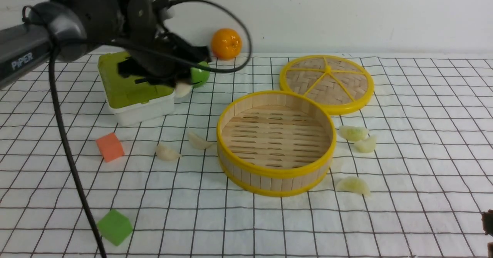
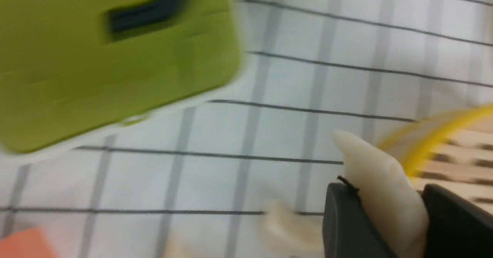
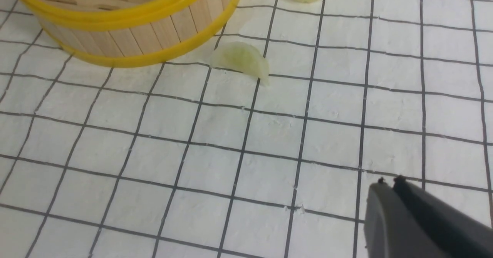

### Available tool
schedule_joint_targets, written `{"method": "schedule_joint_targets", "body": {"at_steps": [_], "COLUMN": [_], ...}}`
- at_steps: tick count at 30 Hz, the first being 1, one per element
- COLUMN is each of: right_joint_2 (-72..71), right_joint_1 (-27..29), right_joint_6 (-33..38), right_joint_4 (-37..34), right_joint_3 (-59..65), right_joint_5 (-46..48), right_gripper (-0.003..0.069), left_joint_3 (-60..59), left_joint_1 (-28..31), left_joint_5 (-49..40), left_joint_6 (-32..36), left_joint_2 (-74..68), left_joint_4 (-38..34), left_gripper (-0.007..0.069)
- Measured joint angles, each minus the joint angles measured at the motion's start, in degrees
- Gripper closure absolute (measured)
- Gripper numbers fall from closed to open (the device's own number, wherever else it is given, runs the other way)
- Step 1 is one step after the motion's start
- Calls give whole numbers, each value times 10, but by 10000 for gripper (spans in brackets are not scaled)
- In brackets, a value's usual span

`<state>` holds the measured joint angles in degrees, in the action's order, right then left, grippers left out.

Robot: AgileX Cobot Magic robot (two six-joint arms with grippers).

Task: Put the dumplings into the steamer on the table with the white tablecloth.
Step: 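Reach for and grasp a dumpling on the table with the left gripper, then place the dumpling into the bamboo steamer basket with the left gripper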

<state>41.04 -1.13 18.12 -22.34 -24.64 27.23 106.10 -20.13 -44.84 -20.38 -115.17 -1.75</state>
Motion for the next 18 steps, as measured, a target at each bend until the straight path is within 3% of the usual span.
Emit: {"method": "schedule_joint_targets", "body": {"at_steps": [3, 6, 12, 18], "right_joint_2": [0, 0, 0, 0], "right_joint_1": [0, 0, 0, 0], "right_joint_6": [0, 0, 0, 0], "right_joint_4": [0, 0, -9, -15], "right_joint_3": [0, 0, 0, 0], "right_joint_5": [0, 0, 0, -1], "right_gripper": [638, 636, 628, 627], "left_joint_3": [66, 101, 144, 151], "left_joint_1": [-54, -83, -90, -89], "left_joint_5": [-31, -51, -62, -54], "left_joint_6": [38, 25, -66, -87], "left_joint_2": [-38, -86, -176, -199], "left_joint_4": [-39, -39, -19, -6], "left_gripper": [396, 396, 396, 381]}}
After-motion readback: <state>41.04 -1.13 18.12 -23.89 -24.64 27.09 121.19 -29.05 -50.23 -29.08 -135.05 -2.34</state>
